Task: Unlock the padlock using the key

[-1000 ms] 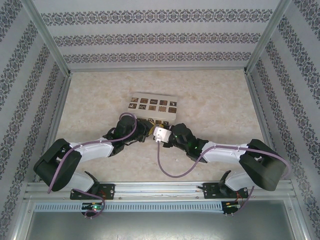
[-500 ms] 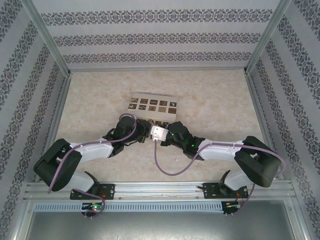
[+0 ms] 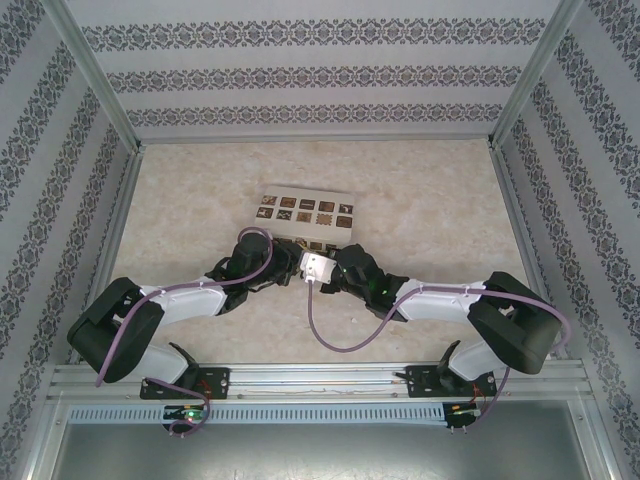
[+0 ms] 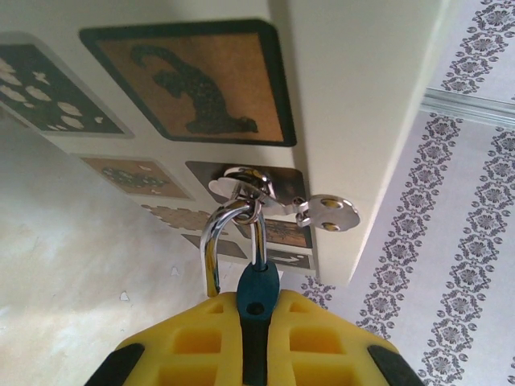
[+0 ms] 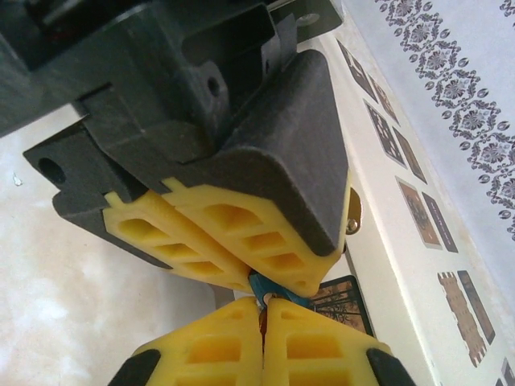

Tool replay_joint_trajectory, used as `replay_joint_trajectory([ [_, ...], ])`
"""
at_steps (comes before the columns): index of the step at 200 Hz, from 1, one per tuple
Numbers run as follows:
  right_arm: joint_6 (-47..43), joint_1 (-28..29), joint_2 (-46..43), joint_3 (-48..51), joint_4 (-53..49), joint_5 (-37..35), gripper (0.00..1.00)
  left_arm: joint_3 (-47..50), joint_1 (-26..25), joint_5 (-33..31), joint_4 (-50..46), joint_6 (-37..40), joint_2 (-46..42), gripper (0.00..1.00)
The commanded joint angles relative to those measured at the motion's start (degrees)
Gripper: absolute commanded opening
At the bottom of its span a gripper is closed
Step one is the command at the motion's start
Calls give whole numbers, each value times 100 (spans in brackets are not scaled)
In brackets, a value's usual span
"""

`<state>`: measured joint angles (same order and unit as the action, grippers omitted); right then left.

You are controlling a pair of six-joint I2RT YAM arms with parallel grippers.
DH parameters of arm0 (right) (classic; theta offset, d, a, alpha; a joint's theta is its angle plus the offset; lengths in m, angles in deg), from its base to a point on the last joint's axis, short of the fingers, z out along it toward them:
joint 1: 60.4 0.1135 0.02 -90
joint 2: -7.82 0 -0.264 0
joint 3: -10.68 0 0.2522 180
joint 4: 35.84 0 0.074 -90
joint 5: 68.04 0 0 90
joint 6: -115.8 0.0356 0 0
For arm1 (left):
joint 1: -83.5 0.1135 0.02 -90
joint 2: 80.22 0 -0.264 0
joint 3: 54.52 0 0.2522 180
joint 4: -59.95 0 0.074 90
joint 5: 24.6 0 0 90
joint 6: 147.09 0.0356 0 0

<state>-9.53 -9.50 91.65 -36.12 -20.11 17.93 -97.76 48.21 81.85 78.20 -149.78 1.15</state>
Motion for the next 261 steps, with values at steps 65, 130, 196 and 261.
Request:
replay_joint_trajectory([
  [65, 2076, 26, 61, 209, 649, -70, 0, 93, -75, -4, 401, 164, -221, 26],
  [130, 3377, 40, 432, 857, 1672, -239, 0, 359, 2, -217, 209, 520, -308, 39],
  [196, 5019, -298, 154, 1679, 2140, -88, 0, -22, 66, -1099, -1973, 2029, -1626, 43],
  [261, 7018, -1012, 609, 2265, 3190, 983, 0, -918, 83, -2192, -3719, 4065, -2543, 50],
])
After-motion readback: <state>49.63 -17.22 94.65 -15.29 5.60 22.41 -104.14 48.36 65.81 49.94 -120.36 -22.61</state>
